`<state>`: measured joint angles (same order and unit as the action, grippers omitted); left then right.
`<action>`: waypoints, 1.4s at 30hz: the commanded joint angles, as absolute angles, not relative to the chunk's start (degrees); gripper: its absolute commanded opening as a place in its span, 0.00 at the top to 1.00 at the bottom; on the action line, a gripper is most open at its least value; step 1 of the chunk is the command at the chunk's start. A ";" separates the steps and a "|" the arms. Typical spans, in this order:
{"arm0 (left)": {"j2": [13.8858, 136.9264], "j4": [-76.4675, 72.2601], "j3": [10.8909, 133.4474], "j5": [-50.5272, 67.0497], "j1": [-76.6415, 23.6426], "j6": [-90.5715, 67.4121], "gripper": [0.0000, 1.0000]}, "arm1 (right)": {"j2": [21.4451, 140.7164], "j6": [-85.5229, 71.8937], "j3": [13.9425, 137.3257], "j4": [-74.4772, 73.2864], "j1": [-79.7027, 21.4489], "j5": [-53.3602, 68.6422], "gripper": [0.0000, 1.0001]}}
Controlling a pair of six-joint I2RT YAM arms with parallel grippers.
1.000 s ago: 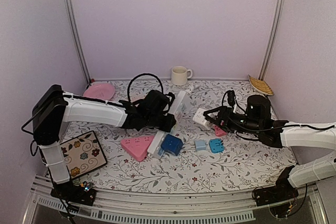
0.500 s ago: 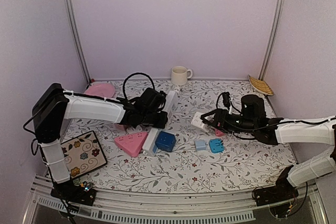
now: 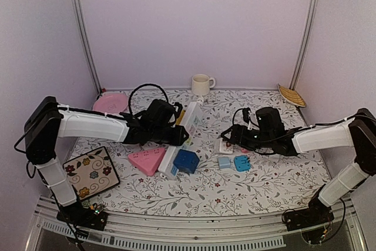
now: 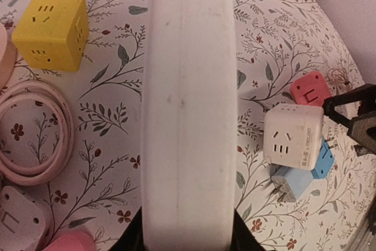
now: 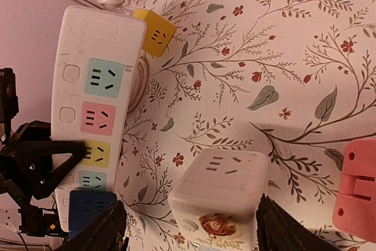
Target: Pull the plug off the socket
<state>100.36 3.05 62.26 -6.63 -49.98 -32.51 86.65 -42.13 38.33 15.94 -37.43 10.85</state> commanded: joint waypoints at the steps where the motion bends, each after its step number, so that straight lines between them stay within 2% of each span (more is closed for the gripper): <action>1: 96.88 -4.61 61.56 -4.05 -49.80 -34.15 1.00 | 86.31 -41.65 39.24 17.18 -37.10 10.81 0.16; 4: 96.68 -5.38 61.33 -3.36 -49.77 -34.55 1.00 | 85.07 -42.03 38.32 17.27 -37.09 11.45 0.11; 13: 94.25 -9.74 58.64 -2.84 -49.78 -35.11 1.00 | 80.35 -43.07 33.39 25.32 -38.07 20.41 0.10; 22: 91.58 -12.94 58.16 -3.76 -49.87 -35.18 1.00 | 79.83 -40.02 35.11 28.09 -44.86 22.90 0.09; 33: 91.22 -12.12 61.50 -9.95 -53.00 -33.27 1.00 | 82.55 -42.57 38.45 30.41 -51.20 20.79 0.03; 42: 90.68 -12.28 62.33 -14.75 -55.83 -32.05 1.00 | 87.80 -47.92 40.18 29.27 -52.48 15.83 0.02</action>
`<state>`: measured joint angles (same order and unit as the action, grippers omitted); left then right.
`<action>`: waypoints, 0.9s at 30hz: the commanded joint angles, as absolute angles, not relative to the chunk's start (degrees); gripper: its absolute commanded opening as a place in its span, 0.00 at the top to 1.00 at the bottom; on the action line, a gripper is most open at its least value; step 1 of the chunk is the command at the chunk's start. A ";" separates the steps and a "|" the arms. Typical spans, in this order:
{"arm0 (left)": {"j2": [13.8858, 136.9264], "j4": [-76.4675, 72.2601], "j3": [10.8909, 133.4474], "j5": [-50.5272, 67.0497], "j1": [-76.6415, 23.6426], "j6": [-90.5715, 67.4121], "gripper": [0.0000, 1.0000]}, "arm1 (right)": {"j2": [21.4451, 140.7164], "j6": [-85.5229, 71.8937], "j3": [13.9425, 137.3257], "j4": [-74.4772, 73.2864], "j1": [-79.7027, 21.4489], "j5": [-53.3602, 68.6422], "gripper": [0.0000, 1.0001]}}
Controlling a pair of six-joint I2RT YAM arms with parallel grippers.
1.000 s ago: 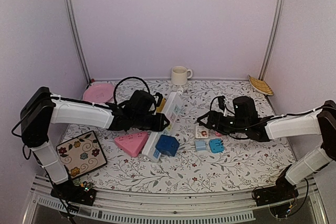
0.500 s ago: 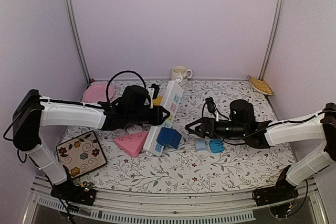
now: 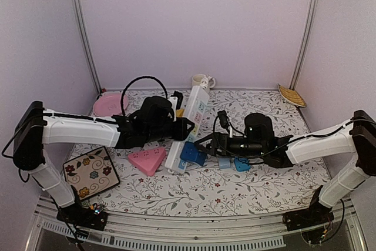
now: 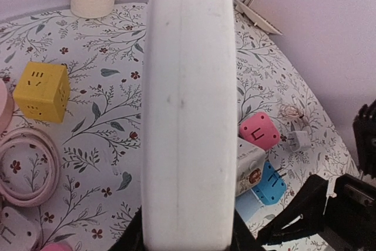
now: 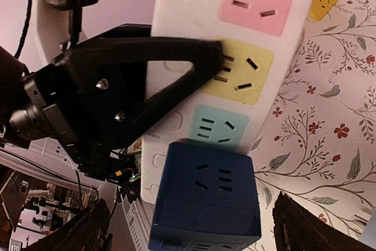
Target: Pull the plug off the socket
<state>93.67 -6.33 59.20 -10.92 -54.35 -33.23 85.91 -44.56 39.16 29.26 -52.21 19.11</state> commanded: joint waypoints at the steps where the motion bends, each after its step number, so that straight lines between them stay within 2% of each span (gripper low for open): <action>1: 90.51 -12.30 62.32 -15.29 -55.97 -31.86 1.00 | 88.02 -48.23 40.06 29.27 -52.53 15.56 0.02; 7: 90.57 -13.01 62.23 -16.40 -56.64 -31.45 1.00 | 89.12 -49.04 41.22 29.31 -53.34 16.26 0.04; 17: 90.53 -14.30 62.66 -17.97 -57.32 -30.69 1.00 | 92.02 -49.70 43.00 29.47 -54.73 17.49 0.15; 27: 90.67 -14.09 62.45 -19.84 -57.48 -29.62 1.00 | 91.57 -49.60 43.20 29.42 -54.75 17.58 0.47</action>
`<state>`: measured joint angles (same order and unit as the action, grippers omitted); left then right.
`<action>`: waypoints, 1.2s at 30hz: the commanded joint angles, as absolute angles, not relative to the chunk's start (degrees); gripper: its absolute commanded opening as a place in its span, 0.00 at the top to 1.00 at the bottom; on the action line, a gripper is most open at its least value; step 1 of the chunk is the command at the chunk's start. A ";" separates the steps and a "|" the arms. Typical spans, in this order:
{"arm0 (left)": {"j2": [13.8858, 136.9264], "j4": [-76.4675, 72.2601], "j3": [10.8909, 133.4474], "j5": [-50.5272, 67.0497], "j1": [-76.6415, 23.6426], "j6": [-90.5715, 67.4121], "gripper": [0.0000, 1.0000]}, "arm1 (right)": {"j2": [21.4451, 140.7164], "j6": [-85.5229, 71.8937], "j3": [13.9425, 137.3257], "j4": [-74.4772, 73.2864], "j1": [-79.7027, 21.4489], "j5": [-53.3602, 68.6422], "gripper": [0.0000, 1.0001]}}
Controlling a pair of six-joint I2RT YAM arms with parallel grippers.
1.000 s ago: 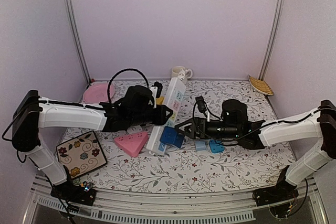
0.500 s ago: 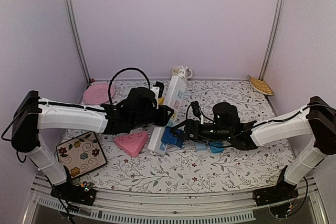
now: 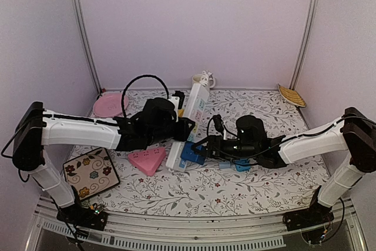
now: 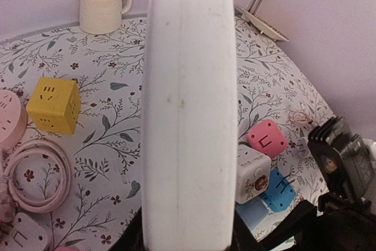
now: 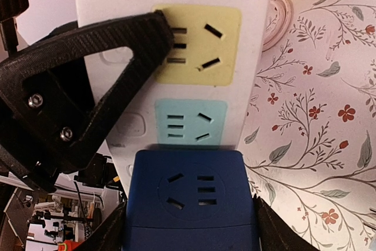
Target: Pull the plug off the socket
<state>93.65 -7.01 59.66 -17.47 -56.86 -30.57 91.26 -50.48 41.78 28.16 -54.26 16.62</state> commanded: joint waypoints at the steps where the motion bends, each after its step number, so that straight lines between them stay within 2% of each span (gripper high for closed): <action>1: 90.81 -14.00 62.41 -20.12 -57.41 -29.34 1.00 | 91.44 -49.64 43.14 29.36 -54.72 17.58 0.51; 4: 91.45 -13.68 62.08 -21.72 -57.31 -28.32 1.00 | 90.55 -49.57 42.78 29.20 -54.69 17.04 0.60; 10: 93.78 -12.74 61.09 -24.12 -54.81 -25.95 1.00 | 87.67 -48.80 41.75 27.47 -54.72 15.24 0.69; 20: 94.38 -11.90 59.10 -29.33 -53.31 -21.97 1.00 | 83.81 -45.65 41.43 21.33 -54.61 10.22 0.72; 26: 94.45 -14.70 58.74 -31.66 -55.91 -17.19 1.00 | 84.57 -44.98 42.01 21.44 -53.10 15.89 0.72; 36: 98.33 -11.60 62.51 -20.06 -52.94 -24.77 1.00 | 79.95 -44.59 37.89 19.44 -49.12 13.23 0.72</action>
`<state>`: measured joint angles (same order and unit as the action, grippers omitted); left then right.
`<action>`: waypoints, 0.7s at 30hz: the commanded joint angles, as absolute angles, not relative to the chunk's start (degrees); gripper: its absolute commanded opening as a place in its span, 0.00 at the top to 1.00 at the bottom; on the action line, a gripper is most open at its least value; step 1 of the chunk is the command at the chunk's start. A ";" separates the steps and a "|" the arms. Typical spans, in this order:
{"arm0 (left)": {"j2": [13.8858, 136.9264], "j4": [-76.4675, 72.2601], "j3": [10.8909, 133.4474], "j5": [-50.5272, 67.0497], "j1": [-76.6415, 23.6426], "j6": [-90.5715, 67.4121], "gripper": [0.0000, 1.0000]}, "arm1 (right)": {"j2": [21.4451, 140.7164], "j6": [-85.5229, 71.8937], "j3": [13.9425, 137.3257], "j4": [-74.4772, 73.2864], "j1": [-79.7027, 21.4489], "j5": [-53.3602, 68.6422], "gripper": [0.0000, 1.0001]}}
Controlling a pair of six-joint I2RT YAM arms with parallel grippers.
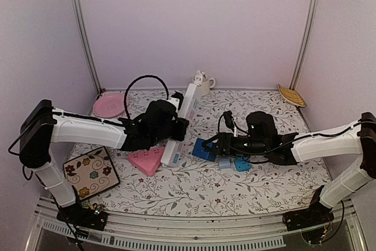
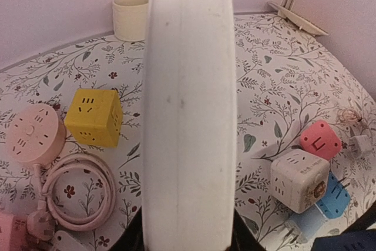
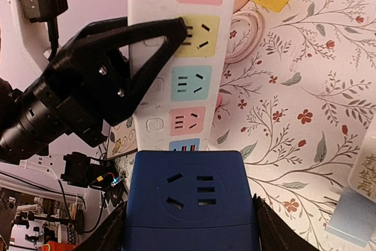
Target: Pull the plug off the socket
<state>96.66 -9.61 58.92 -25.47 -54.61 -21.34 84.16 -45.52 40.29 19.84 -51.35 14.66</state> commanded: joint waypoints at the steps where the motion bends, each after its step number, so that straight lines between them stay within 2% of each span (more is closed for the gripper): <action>1: 99.02 -10.96 63.05 -18.34 -52.27 -25.97 1.00 | 79.15 -44.48 37.15 18.90 -48.39 12.50 0.72; 5: 101.73 -9.25 64.80 -12.96 -50.57 -28.92 0.98 | 74.65 -44.13 33.46 17.57 -44.57 10.83 0.72; 16: 109.62 -7.61 68.28 0.29 -48.71 -34.39 0.84 | 66.12 -41.09 28.65 13.40 -32.13 9.72 0.71; 21: 110.79 -9.14 67.69 3.06 -48.63 -35.55 0.71 | 66.79 -39.29 28.74 12.57 -24.87 9.68 0.69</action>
